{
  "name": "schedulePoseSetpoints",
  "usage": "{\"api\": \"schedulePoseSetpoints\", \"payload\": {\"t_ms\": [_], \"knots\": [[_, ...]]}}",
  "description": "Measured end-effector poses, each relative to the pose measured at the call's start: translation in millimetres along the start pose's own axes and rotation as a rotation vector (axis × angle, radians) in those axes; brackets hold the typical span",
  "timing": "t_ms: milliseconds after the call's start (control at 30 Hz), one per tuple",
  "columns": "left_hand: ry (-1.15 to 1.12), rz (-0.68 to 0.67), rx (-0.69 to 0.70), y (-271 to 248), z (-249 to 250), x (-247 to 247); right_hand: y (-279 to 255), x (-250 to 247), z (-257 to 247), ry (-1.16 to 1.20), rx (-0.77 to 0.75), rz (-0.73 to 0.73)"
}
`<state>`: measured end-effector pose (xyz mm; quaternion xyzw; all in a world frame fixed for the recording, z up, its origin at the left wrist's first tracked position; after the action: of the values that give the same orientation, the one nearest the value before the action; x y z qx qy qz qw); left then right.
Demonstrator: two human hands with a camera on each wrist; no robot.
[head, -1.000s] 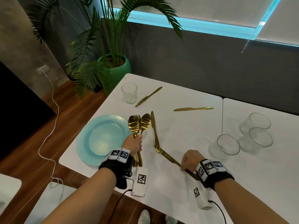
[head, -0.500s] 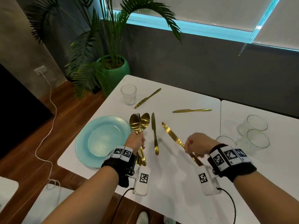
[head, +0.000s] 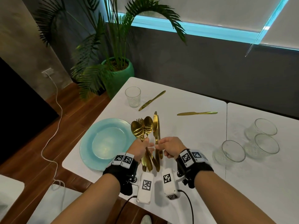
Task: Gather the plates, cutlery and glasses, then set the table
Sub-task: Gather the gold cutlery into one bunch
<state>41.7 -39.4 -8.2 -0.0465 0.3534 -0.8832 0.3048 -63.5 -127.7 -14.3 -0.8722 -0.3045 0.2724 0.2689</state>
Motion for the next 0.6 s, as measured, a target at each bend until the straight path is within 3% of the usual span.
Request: {"api": "schedulePoseSetpoints", "payload": {"t_ms": [167,333,467,600], "knots": [[0.154,0.037,0.022,13,-14,-4,3,12,-6,-0.049,0.021,-0.093],[0.050,-0.038,0.057,6,-3,-1,8,18,-13,-0.070,0.121,-0.145],[-0.074,-0.072,0.009,11,-5,-3,20,22,-12,0.043,0.051,-0.130],[-0.020,-0.034,0.050,16,-3,-9,27,25,-15,0.038,-0.016,-0.100]]}}
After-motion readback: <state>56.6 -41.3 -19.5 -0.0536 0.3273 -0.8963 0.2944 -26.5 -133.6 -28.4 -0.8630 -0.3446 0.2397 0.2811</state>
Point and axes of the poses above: each hand's wrist, its own y-axis towards the middle knuckle, its own x-axis out of the palm, z = x × y, the point moved 5 cm from there along y, towards the middle knuckle, and after that the axes turned 6 degrees about z, right-handed, at the moved point
